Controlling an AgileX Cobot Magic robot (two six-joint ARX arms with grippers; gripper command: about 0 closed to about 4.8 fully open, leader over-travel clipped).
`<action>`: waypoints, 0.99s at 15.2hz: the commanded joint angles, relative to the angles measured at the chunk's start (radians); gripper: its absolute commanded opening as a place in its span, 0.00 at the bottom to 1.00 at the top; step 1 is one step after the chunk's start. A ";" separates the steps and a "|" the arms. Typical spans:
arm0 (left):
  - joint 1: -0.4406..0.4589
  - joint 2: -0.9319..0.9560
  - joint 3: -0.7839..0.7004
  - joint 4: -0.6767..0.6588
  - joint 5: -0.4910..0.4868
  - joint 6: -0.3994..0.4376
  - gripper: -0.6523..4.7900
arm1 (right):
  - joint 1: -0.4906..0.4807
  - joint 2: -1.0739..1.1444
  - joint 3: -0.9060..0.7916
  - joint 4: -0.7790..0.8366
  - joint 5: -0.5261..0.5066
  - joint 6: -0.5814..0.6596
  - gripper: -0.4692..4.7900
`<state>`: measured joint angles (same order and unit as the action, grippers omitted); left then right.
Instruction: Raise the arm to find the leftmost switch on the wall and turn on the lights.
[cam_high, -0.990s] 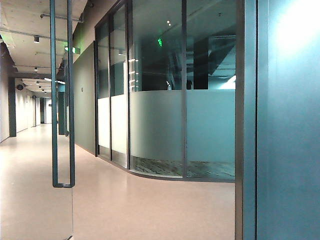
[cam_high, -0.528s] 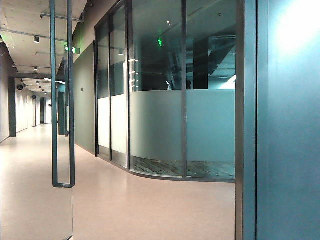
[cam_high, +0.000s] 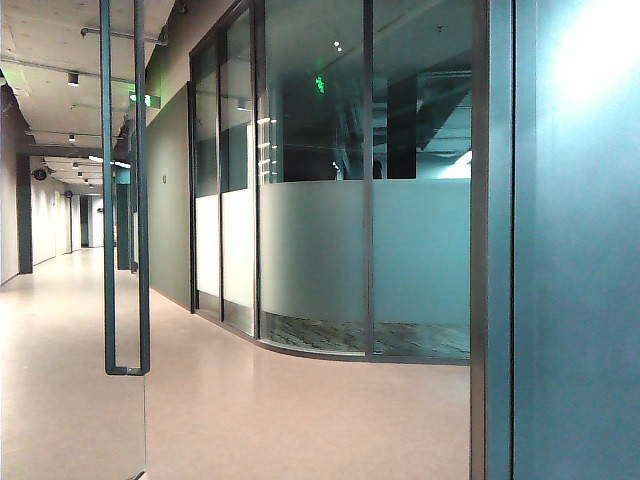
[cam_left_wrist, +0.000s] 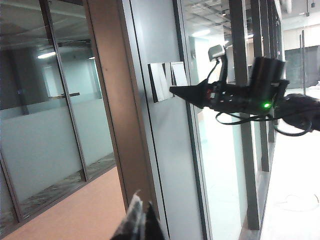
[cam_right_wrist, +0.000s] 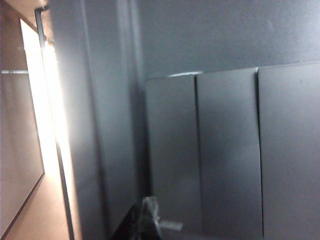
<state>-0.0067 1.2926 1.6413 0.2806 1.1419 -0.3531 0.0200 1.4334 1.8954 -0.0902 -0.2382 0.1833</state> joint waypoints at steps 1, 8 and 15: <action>0.001 -0.004 0.004 0.013 0.007 -0.003 0.11 | 0.002 0.034 0.003 0.065 0.004 0.003 0.09; 0.002 -0.004 0.004 0.013 0.024 -0.002 0.11 | 0.000 0.070 0.003 0.082 0.038 0.002 0.09; 0.002 -0.004 0.004 0.013 0.025 -0.002 0.11 | 0.000 0.055 0.003 0.066 0.037 0.007 0.09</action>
<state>-0.0067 1.2922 1.6417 0.2810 1.1606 -0.3531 0.0212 1.5028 1.8961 -0.0139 -0.2100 0.1871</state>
